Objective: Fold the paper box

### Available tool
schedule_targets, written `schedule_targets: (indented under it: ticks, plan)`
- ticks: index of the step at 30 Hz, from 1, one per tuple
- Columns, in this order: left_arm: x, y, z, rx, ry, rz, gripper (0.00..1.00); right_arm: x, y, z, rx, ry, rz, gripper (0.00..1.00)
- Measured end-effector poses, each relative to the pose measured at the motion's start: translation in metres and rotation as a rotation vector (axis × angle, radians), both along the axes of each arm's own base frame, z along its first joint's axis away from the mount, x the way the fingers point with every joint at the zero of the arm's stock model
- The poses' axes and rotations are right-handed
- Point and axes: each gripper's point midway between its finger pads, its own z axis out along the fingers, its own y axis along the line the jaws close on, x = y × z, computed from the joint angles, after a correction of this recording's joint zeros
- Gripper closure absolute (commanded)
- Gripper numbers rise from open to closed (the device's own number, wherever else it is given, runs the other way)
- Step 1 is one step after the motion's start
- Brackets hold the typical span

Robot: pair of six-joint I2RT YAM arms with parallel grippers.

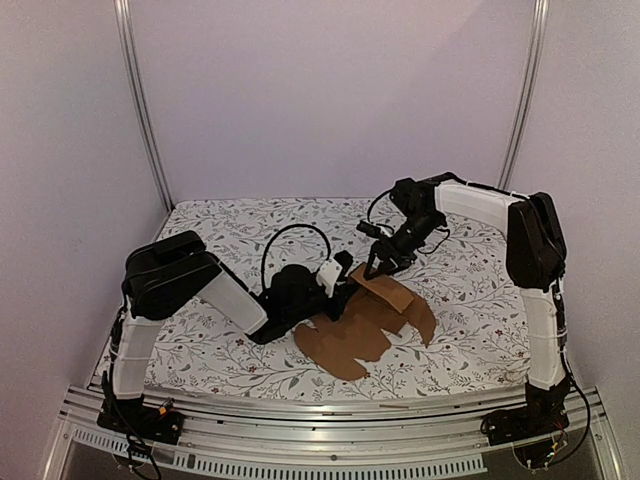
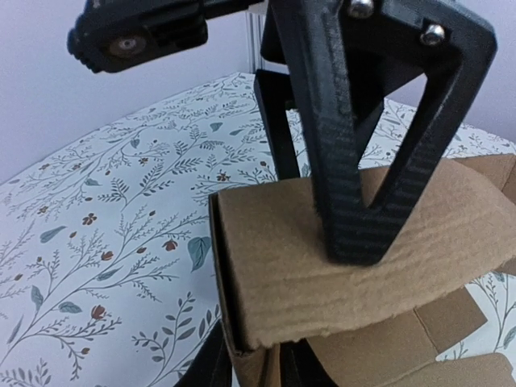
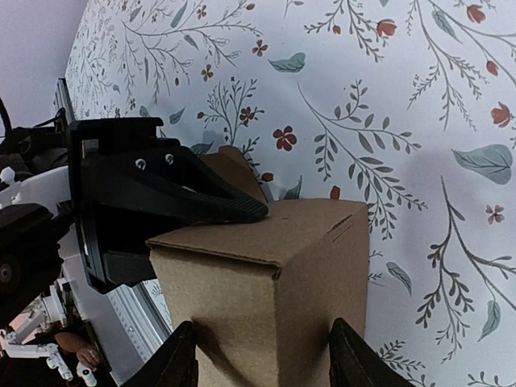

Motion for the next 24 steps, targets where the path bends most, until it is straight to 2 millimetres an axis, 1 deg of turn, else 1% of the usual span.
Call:
schedule_targets:
  ticks: [3,8,11,15,19,24]
  plan:
    - [0.002,-0.002,0.003,-0.004,-0.004,0.001,0.80,0.001,0.000,-0.004,0.006,0.025,-0.010,0.49]
    - [0.003,-0.003,0.004,-0.003,-0.003,0.005,0.83,0.002,-0.001,-0.002,0.010,0.037,-0.021,0.47]
    - [0.007,-0.007,0.004,0.009,0.004,0.008,0.85,0.001,-0.001,-0.001,0.021,0.055,-0.029,0.47]
    - [0.010,-0.013,0.005,0.010,0.004,0.008,0.85,-0.001,-0.004,0.002,0.040,0.094,-0.037,0.47]
    - [0.010,-0.021,0.003,0.011,-0.003,0.003,0.80,-0.004,-0.009,0.001,0.046,0.138,-0.043,0.46]
    - [0.006,-0.029,0.002,0.019,-0.019,-0.015,0.80,-0.010,-0.012,0.001,0.037,0.162,-0.035,0.46]
